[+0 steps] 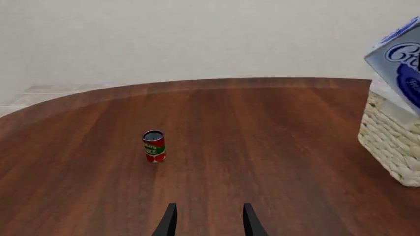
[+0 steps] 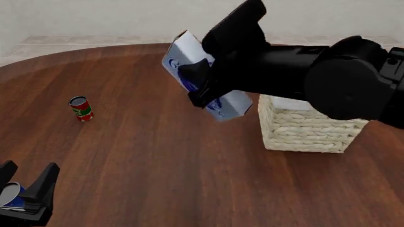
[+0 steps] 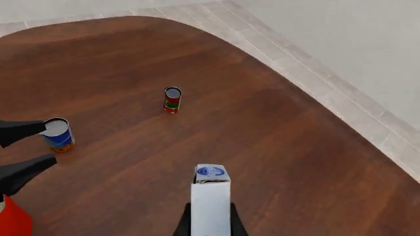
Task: Pick up the cream cheese box, and put it in the basket.
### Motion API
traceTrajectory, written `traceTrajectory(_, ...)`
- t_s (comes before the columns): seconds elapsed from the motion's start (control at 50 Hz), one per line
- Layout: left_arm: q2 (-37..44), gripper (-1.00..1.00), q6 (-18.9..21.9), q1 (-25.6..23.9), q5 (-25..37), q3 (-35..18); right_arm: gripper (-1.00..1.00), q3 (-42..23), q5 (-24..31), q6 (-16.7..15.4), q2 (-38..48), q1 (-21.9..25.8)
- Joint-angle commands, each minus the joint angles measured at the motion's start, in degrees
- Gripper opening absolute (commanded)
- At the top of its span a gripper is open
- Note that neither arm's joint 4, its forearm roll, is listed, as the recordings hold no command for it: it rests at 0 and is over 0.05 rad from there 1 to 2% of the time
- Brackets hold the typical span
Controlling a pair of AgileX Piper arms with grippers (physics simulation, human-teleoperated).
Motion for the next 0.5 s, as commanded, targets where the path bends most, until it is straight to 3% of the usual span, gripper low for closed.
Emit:
traceTrajectory(0.02, -0.07, 1.0, -0.09, -0.02, 0.04, 0.0, -1.0, -3.39, 0.86, 2.02, -3.83, -6.56)
traceTrajectory(0.08, -0.15, 1.0, -0.14, 0.01, 0.08, 0.0, -1.0, -5.07, 0.59, 4.2, -4.8, -11.59)
traceTrajectory(0.18, -0.19, 1.0, -0.16, 0.05, 0.1, 0.0, -1.0, -5.44, 0.6, 5.28, -5.81, -14.51)
traceTrajectory(0.44, -0.34, 1.0, -0.2, 0.08, 0.18, 0.0, -1.0, -5.52, 0.32, 2.29, -7.37, -22.37)
traceTrajectory(0.46, -0.32, 1.0, -0.23, 0.08, 0.17, 0.0, -1.0, -6.01, 0.31, 4.36, -7.68, -23.65)
traceTrajectory(0.5, -0.4, 1.0, -0.18, 0.03, 0.21, 0.0, -1.0, -5.89, -0.1, 4.45, -7.9, -25.39)
